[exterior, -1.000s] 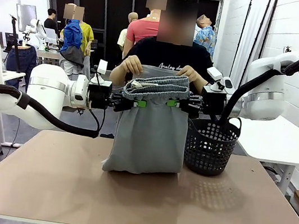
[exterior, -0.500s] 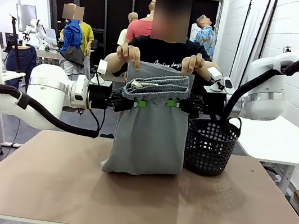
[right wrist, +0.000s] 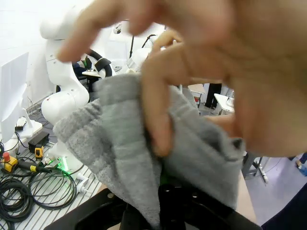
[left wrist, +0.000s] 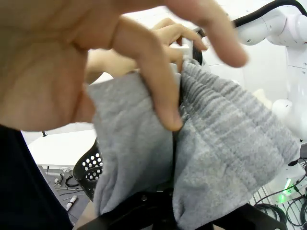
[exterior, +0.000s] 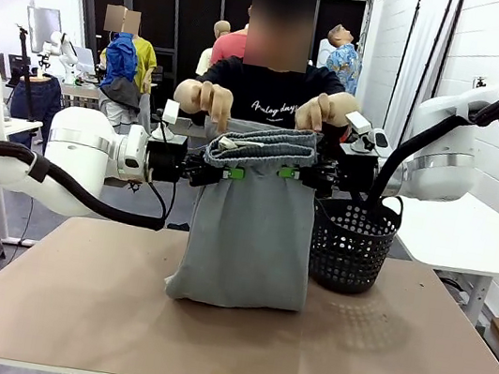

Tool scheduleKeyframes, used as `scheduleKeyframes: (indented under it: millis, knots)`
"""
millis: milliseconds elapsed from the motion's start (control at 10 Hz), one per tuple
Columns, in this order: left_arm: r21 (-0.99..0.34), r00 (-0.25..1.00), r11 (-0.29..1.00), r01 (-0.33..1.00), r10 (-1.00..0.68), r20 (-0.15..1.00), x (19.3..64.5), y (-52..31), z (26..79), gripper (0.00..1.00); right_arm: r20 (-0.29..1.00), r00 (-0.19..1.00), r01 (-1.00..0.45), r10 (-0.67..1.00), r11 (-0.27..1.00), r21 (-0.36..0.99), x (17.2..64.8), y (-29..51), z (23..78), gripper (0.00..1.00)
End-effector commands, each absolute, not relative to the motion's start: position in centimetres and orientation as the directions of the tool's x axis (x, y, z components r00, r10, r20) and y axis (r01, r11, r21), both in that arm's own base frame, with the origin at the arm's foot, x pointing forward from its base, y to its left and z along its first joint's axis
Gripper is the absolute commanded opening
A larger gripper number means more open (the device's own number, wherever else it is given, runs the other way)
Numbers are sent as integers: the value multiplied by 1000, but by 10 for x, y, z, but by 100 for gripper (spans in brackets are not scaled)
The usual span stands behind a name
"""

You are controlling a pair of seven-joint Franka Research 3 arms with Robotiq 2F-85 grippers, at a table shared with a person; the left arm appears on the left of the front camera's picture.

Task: Fold the training pants.
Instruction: Release the ends of the Training pants and then grab the overlapped ends.

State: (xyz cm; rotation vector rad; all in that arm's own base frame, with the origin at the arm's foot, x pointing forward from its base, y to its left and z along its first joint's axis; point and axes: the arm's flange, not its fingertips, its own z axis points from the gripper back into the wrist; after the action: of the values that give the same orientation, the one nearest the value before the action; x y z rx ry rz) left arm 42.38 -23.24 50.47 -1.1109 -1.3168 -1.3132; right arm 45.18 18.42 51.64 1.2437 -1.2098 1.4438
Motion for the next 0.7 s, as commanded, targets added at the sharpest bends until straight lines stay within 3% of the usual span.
scheduleKeyframes:
  millis: [0, 600]
  knots:
    - [154, -153, 15, 988, -13, 988, 423, -233, 507, 0, 990, -143, -976, 8, -167, -140, 450, 185, 516, 0]
    - [154, -153, 15, 988, -13, 988, 423, -233, 507, 0, 990, -143, -976, 8, -167, -140, 450, 185, 516, 0]
